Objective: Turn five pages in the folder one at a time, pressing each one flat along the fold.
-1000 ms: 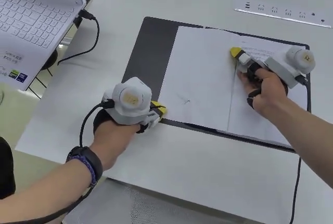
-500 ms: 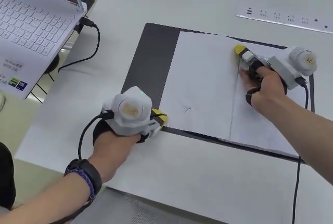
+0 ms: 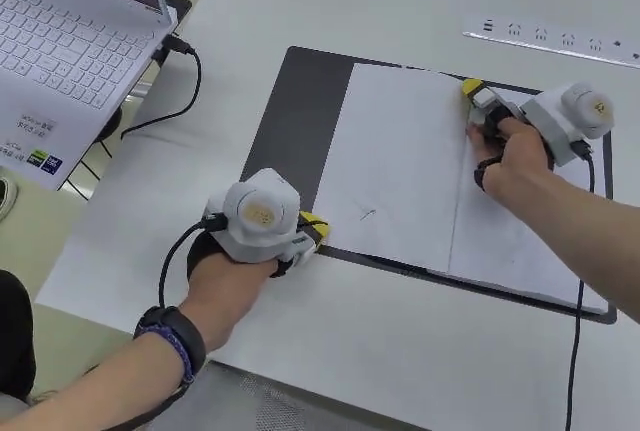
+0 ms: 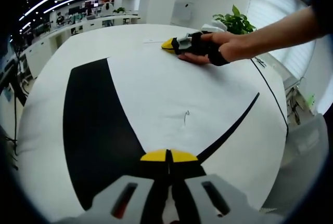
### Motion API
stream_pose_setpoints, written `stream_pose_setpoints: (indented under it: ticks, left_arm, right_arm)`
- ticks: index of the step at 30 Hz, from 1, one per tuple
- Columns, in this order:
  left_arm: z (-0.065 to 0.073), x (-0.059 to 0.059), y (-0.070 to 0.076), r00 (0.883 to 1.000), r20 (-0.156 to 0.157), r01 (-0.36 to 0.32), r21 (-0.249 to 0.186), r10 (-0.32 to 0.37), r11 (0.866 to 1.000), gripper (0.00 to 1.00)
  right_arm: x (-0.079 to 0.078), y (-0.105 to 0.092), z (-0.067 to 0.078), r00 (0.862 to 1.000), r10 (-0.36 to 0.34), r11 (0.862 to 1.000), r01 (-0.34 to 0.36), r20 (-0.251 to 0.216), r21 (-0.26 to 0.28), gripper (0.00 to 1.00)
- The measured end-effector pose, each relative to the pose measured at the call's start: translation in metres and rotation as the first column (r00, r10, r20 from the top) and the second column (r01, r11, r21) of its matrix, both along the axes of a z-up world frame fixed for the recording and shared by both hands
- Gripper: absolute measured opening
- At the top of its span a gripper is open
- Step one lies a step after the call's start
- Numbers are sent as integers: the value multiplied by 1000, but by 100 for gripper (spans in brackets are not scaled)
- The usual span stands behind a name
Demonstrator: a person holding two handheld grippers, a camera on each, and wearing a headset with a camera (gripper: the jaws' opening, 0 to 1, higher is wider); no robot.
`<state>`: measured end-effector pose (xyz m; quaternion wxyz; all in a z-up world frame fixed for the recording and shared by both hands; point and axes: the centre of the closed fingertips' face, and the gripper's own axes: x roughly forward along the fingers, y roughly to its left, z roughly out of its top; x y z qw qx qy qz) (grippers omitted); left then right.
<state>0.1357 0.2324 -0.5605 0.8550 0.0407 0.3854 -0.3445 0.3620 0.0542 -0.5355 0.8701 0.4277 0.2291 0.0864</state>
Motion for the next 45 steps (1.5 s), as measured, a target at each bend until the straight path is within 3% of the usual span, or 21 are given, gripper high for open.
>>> stream_pose_setpoints:
  ticks: [5, 14, 15, 17, 36, 45]
  left_arm:
    - [0, 0, 0, 1000, -6, -10, -4, 10, 1000, 0]
    - [0, 0, 1, 1000, -12, -28, -11, 28, 1000, 0]
    - [0, 0, 1, 1000, -12, -28, -11, 28, 1000, 0]
    - [1, 0, 0, 1000, -11, -27, -11, 27, 1000, 0]
    - [1, -1, 1, 999, -27, -39, -26, 38, 999, 0]
    - [1, -1, 1, 999, -25, -30, -23, 30, 999, 0]
  right_arm:
    - [-10, 3, 1, 1000, 27, 999, -26, 4, -25, 0]
    - [-40, 13, 8, 997, 78, 995, -76, 20, -60, 0]
    - [-36, 10, 2, 996, 85, 994, -84, 19, -66, 0]
    - [-42, 11, 2, 995, 97, 993, -95, 22, -76, 0]
    - [-90, 20, 11, 987, 162, 983, -159, 19, -93, 0]
    - [-107, 19, 5, 980, 200, 974, -198, 10, -110, 0]
